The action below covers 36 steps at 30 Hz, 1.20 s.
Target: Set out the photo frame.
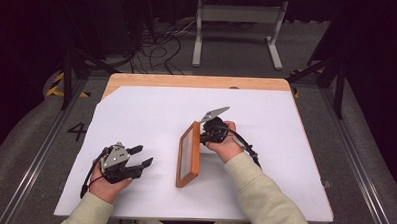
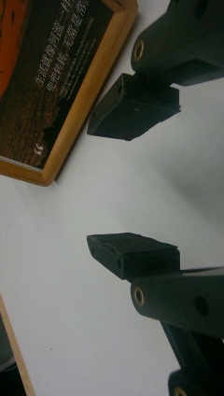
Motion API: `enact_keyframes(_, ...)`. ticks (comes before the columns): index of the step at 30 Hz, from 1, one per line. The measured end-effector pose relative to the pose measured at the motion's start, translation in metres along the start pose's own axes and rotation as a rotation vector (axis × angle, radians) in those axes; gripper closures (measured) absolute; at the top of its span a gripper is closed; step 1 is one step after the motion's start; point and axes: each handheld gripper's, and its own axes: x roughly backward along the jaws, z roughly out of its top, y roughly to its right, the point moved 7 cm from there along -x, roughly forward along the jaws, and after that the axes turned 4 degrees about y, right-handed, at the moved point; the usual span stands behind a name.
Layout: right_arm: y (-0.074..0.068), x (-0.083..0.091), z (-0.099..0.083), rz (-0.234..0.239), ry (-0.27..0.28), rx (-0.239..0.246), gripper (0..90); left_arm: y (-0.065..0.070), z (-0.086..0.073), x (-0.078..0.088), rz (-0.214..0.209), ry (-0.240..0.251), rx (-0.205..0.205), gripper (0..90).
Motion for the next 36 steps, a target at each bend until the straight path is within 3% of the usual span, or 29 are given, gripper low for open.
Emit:
enact_keyframes(7,-0.008,-0.011,0.004,0.049,0.005,0.028,90.0,0.0,0.0,0.0,-0.003,-0.003,0.002,41.8)
enact_keyframes(11,-0.008,-0.01,0.001,0.053,-0.006,0.022,88.6,0.0,0.001,0.0,-0.003,0.0,0.003,41.8)
enact_keyframes(13,-0.008,-0.005,-0.001,0.023,-0.025,0.022,84.4,0.0,0.0,0.0,-0.002,-0.008,0.007,42.2)
enact_keyframes(18,-0.004,0.014,0.002,-0.049,-0.011,0.003,74.1,-0.002,0.002,0.002,0.007,-0.014,0.023,43.7)
enact_keyframes(20,-0.003,0.018,0.002,-0.057,-0.006,0.002,71.8,-0.002,0.002,0.002,0.006,-0.011,0.031,43.8)
enact_keyframes(23,0.0,0.034,0.003,-0.109,0.015,-0.004,57.9,-0.005,0.005,0.005,0.013,-0.007,0.033,42.7)
enact_keyframes(30,0.001,0.067,0.008,-0.145,0.065,-0.022,49.1,-0.007,0.005,0.005,0.015,-0.017,0.038,41.8)
enact_keyframes(36,-0.007,0.082,0.014,-0.14,0.071,-0.021,44.2,-0.008,0.005,0.004,0.018,-0.021,0.031,41.2)
